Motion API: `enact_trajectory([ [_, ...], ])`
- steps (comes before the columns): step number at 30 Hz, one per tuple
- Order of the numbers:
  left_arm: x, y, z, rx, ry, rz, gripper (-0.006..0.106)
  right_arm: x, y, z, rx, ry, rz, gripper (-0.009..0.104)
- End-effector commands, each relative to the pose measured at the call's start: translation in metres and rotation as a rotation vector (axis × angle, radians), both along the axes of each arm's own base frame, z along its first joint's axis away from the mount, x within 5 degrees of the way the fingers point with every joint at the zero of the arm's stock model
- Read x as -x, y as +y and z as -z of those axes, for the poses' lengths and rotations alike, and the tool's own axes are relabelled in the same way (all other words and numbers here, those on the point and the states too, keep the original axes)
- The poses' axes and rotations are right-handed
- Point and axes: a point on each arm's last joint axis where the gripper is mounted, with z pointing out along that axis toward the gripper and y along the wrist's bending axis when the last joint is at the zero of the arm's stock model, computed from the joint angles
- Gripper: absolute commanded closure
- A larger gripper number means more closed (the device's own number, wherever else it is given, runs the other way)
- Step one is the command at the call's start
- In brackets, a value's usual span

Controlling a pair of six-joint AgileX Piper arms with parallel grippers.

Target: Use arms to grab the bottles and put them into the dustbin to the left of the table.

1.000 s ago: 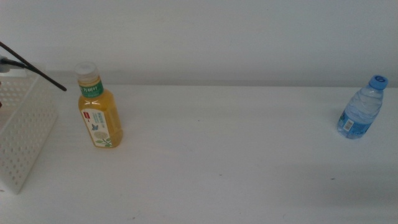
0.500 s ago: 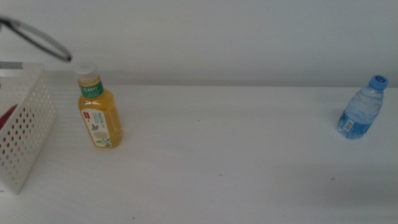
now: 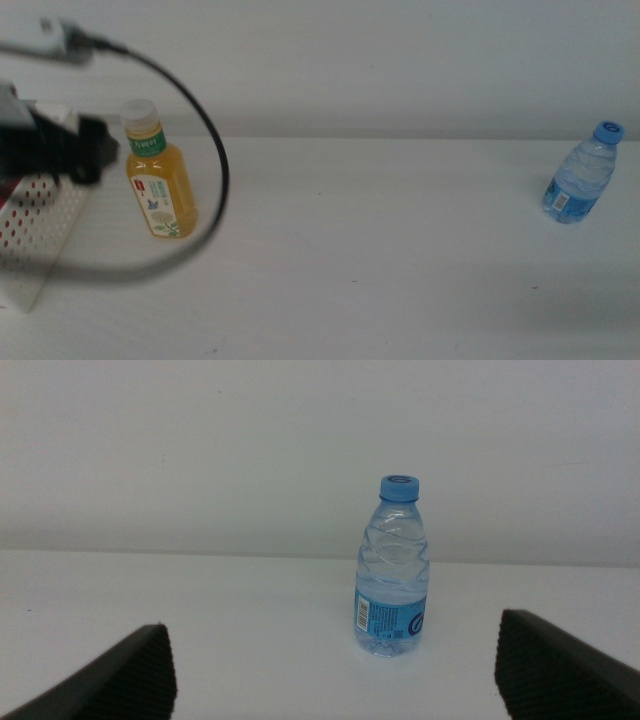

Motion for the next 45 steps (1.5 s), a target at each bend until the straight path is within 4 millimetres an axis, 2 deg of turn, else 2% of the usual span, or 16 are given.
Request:
enact_trajectory([
  [1,0.013,-0.009,0.018,0.064,-0.086,0.017,0.007,0.001,0.000,0.013,0.009,0.004,0.006,0.010],
  [11,0.053,-0.021,0.093,0.136,-0.364,0.079,0.007,0.001,0.000,0.013,0.009,0.004,0.006,0.010],
  [20,0.065,-0.018,0.119,0.113,-0.410,0.082,0.007,0.001,0.000,0.013,0.009,0.004,0.006,0.010],
  [23,0.060,-0.017,0.126,0.121,-0.471,0.068,0.007,0.001,0.000,0.013,0.009,0.004,0.006,0.010],
  [29,0.043,-0.019,0.148,0.166,-0.439,0.026,0.007,0.001,0.000,0.013,0.009,0.004,0.006,0.010],
  [35,0.025,-0.021,0.162,0.172,-0.543,0.019,0.007,0.001,0.000,0.013,0.009,0.004,0.006,0.010],
  [45,-0.010,-0.027,0.186,0.189,-0.501,0.001,0.007,0.001,0.000,0.013,0.009,0.004,0.006,0.010],
])
